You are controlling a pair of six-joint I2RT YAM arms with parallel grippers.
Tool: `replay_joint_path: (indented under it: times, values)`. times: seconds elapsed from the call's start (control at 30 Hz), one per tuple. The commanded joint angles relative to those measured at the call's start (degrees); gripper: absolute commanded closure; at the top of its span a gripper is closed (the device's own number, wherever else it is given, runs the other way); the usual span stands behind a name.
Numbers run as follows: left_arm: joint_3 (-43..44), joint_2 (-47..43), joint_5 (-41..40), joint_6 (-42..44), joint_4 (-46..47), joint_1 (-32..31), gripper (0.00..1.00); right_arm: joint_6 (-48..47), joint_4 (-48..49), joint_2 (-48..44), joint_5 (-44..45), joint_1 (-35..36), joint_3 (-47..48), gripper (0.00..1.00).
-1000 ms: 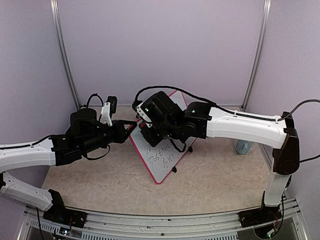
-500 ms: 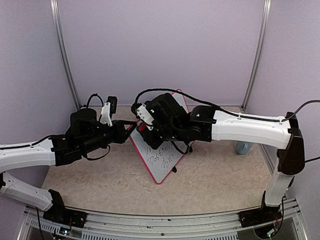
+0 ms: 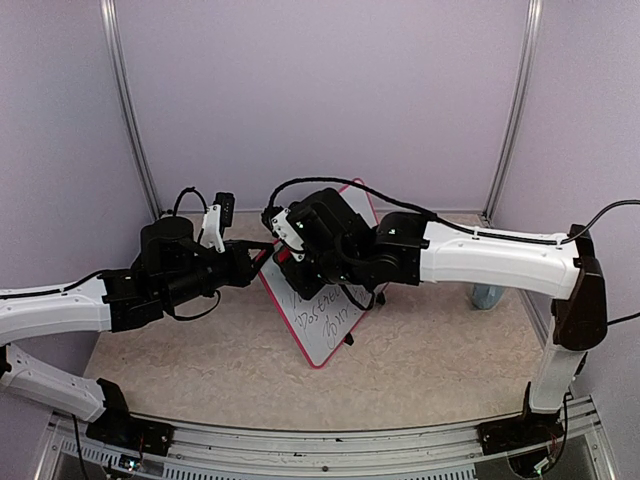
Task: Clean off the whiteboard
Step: Erase the whiteboard at the center of the board.
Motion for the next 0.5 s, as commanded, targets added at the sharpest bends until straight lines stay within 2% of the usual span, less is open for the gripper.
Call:
replay_joint_path:
  times: [0.0, 0.37, 0.47]
  values:
    - [-0.04, 0.76, 7.84, 0.44, 0.14, -2.69, 1.0, 1.39, 1.42, 2.68, 4.04, -3.21, 0.47, 0.71]
    - [-0.38, 0.43, 7.88, 0.32, 0.11, -2.69, 1.0, 1.03, 2.46, 3.25, 5.47, -5.62, 1.06, 0.71]
    - [-0.39, 0.57, 7.88, 0.35, 0.2, -2.7, 1.0, 0.17, 3.52, 3.09, 3.0, -5.51, 0.82, 0.71]
